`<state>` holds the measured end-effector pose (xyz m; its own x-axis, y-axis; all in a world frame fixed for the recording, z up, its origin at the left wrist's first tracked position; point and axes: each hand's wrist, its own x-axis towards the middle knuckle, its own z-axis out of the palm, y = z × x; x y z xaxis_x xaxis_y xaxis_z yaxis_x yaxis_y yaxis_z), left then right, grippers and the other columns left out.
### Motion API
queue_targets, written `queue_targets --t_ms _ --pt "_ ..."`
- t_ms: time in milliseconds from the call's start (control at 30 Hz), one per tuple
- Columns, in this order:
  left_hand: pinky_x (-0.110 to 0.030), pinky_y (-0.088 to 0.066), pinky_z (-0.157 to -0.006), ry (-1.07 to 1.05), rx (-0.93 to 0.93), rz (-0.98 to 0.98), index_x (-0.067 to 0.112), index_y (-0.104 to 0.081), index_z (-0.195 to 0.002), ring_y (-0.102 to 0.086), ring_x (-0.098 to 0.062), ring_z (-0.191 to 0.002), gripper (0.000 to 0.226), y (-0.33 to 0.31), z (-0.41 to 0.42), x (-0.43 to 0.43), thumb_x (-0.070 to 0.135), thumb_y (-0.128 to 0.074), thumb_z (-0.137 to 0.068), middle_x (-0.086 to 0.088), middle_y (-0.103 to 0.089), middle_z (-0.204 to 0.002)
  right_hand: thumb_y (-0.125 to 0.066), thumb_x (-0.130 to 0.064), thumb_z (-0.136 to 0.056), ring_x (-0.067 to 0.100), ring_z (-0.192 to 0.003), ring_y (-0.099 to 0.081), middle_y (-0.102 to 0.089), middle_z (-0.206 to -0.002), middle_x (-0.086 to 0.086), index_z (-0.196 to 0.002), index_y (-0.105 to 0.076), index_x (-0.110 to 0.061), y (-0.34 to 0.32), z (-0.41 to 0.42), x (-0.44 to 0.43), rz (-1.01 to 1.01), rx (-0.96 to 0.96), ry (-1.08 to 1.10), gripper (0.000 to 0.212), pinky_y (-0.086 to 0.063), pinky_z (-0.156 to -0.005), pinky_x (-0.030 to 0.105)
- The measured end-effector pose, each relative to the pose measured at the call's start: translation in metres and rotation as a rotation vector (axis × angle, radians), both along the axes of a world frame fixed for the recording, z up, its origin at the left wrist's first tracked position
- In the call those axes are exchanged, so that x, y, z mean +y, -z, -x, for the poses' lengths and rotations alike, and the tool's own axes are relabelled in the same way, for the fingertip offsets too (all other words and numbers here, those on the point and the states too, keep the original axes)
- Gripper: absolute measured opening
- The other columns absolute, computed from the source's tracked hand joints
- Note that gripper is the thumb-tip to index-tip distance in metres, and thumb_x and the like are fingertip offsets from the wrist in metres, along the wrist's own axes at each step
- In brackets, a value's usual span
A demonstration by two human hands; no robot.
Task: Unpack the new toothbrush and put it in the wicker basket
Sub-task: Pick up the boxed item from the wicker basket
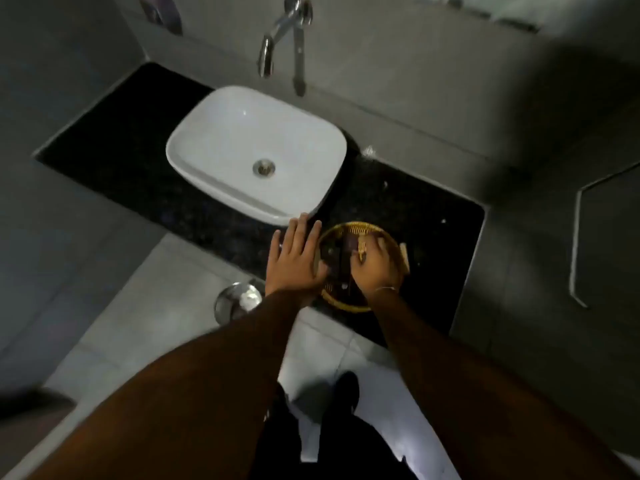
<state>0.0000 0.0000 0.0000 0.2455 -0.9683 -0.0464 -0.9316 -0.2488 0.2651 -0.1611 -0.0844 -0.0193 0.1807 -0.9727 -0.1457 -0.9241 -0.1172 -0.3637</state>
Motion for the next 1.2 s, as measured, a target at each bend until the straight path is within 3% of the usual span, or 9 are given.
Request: queue_targets --t_ms 100,333,467,567,667,767,933,1067,1200 --pt "-0.055 -0.006 -0.137 0.011 -0.009 -0.134 0.027 -0.01 -0.175 0.0 -0.025 -0.171 0.081 0.029 0.012 0.023 0.056 -0.031 -0.102 -0.004 0.0 -0.185 -0.062 -0.038 -0.101 0.038 -0.144 -0.047 -0.049 -0.153 0.014 -0.157 -0.046 -0.017 0.026 -0.001 0.006 -0.099 0.07 0.089 0.062 -0.039 -0.12 0.047" --pt "-0.056 -0.006 -0.137 0.009 -0.03 -0.186 0.027 -0.007 -0.175 0.001 -0.027 -0.171 0.084 0.065 0.018 0.067 0.055 -0.038 -0.103 -0.007 0.001 -0.185 -0.078 -0.015 -0.09 0.039 -0.144 -0.047 -0.052 -0.15 0.019 -0.134 -0.054 -0.006 0.059 0.007 0.017 -0.217 -0.111 0.291 0.051 -0.048 -0.115 0.047" --pt "-0.055 -0.003 -0.138 -0.028 -0.008 -0.189 0.029 -0.004 -0.175 0.005 -0.026 -0.171 0.08 0.063 0.019 0.069 0.056 -0.033 -0.105 -0.006 0.005 -0.184 -0.08 -0.006 -0.087 0.04 -0.146 -0.049 -0.049 -0.154 0.018 -0.128 -0.051 -0.013 0.051 0.009 0.021 -0.207 -0.326 0.449 0.05 -0.06 -0.103 0.055" --pt "-0.055 -0.001 -0.138 -0.073 0.085 -0.155 0.028 -0.005 -0.175 0.008 -0.024 -0.17 0.076 0.054 0.027 0.063 0.055 -0.029 -0.108 -0.004 0.007 -0.184 -0.081 -0.004 -0.084 0.036 -0.133 -0.062 -0.054 -0.148 0.014 -0.123 -0.05 -0.02 0.039 0.014 0.03 -0.131 -0.462 0.456 0.052 -0.065 -0.093 0.043" --pt "-0.054 -0.006 -0.137 -0.147 0.25 -0.093 0.026 -0.015 -0.174 -0.005 -0.023 -0.17 0.072 0.035 0.038 0.047 0.052 -0.034 -0.11 -0.004 -0.005 -0.185 -0.083 -0.008 -0.084 0.026 -0.122 -0.066 -0.058 -0.137 0.006 -0.122 -0.047 -0.032 0.022 0.019 0.046 -0.073 -0.557 0.382 0.058 -0.062 -0.084 0.026" --pt "-0.056 -0.027 -0.133 -0.306 0.599 -0.028 0.02 -0.034 -0.169 -0.033 -0.028 -0.163 0.068 0.013 0.041 0.024 0.052 -0.04 -0.11 -0.01 -0.037 -0.176 -0.087 -0.007 -0.082 0.017 -0.121 -0.065 -0.06 -0.136 0.002 -0.123 -0.048 -0.039 0.004 0.022 0.061 -0.043 -0.637 0.314 0.065 -0.052 -0.073 0.004" --pt "-0.04 -0.053 -0.109 -0.47 1.213 0.039 0.022 -0.066 -0.145 -0.069 -0.021 -0.129 0.054 -0.041 0.029 -0.011 0.057 -0.045 -0.11 -0.003 -0.075 -0.135 -0.087 -0.005 -0.08 0.011 -0.115 -0.068 -0.065 -0.122 -0.009 -0.123 -0.056 -0.031 -0.035 0.028 0.075 0.041 -0.715 0.082 0.059 -0.063 -0.094 0.029" --pt "-0.033 -0.055 -0.073 -0.49 1.312 0.23 0.014 -0.079 -0.098 -0.069 -0.012 -0.075 0.043 -0.084 0.011 -0.018 0.047 -0.055 -0.11 0.004 -0.076 -0.078 -0.086 -0.014 -0.082 0.014 -0.107 -0.07 -0.068 -0.122 -0.003 -0.126 -0.058 -0.027 -0.067 0.026 0.076 0.113 -0.67 -0.065 0.054 -0.064 -0.082 0.028" --pt "-0.04 -0.051 -0.071 -0.426 1.307 0.296 -0.003 -0.073 -0.093 -0.065 -0.028 -0.074 0.047 -0.121 0.001 -0.008 0.04 -0.059 -0.11 -0.037 -0.07 -0.093 -0.088 -0.009 -0.082 0.001 -0.117 -0.06 -0.066 -0.131 -0.004 -0.133 -0.059 -0.023 -0.095 0.016 0.074 0.19 -0.661 -0.118 0.06 -0.064 -0.09 0.022"
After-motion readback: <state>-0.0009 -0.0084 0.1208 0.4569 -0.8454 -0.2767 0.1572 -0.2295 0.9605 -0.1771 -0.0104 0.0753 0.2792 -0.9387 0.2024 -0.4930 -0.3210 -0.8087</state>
